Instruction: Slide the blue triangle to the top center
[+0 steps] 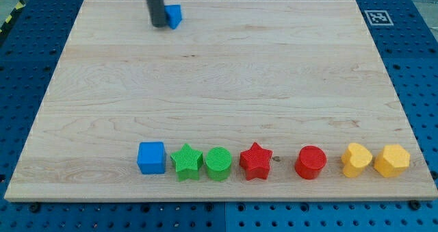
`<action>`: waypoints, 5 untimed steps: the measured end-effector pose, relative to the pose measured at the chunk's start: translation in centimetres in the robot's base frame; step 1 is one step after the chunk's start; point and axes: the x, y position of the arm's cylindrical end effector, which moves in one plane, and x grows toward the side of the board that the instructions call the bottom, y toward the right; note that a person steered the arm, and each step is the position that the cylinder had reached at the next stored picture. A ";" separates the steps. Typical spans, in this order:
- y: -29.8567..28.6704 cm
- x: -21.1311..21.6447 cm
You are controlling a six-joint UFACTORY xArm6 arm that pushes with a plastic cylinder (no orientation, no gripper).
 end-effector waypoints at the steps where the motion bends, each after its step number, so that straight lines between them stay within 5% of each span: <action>1: 1.6 -2.2; 5: 2.5 -3.6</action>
